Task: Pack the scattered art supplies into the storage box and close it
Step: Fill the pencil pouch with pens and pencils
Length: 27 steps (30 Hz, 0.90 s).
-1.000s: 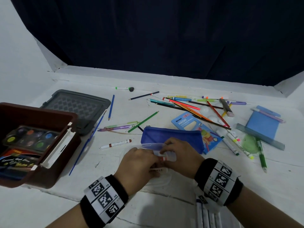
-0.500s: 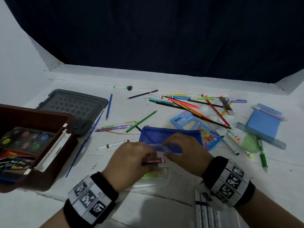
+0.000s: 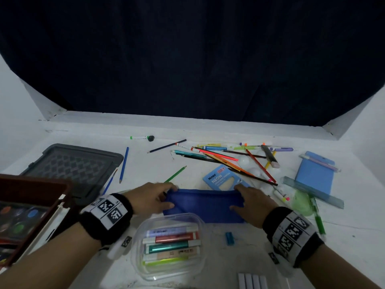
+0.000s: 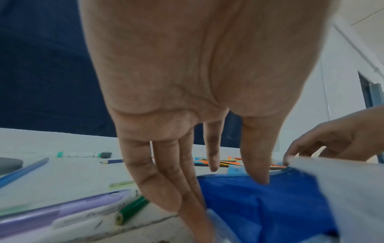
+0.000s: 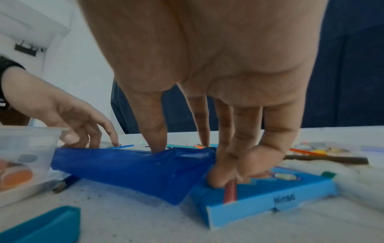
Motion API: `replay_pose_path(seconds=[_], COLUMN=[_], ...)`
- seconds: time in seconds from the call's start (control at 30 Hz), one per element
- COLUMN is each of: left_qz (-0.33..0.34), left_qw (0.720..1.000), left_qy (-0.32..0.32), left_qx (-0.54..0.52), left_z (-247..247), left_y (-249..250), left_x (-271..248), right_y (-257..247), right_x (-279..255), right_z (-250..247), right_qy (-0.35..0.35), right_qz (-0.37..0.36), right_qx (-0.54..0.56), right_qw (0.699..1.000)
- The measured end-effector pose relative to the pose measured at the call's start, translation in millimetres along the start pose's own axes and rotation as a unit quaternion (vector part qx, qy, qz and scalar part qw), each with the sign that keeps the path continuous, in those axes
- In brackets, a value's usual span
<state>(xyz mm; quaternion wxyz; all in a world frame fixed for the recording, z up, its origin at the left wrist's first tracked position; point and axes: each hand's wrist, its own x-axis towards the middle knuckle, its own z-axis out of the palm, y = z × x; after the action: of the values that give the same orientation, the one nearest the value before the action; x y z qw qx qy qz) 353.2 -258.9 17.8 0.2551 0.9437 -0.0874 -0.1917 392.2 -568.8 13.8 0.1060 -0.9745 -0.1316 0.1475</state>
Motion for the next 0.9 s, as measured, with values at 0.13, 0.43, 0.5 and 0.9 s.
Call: replay_pose_path(seconds=[0.13, 0.43, 0.5, 0.9], left_qz=[0.003, 0.082, 0.091, 0.159], left_qw=[0.999, 0.953, 0.943, 0.948], left_qy=[0.026, 0.231, 0.252, 0.266], left_qx=[-0.031, -0.177, -0.195, -0.077], left_z=[0, -10, -17, -36], left_y=[-3, -16, -13, 8], left_x=[9, -18, -32, -135], right_y=[0, -9, -14, -59], right_x=[3, -3, -6, -47], right_z=[1, -1, -5, -26], right_qy=[0.003, 0.174, 0.196, 0.251], right_qz=[-0.003, -0.121, -0.158, -0.337], right_qx=[0.073, 0.197, 0.206, 0.26], right_qw=[0.997, 0.957, 0.946, 0.869])
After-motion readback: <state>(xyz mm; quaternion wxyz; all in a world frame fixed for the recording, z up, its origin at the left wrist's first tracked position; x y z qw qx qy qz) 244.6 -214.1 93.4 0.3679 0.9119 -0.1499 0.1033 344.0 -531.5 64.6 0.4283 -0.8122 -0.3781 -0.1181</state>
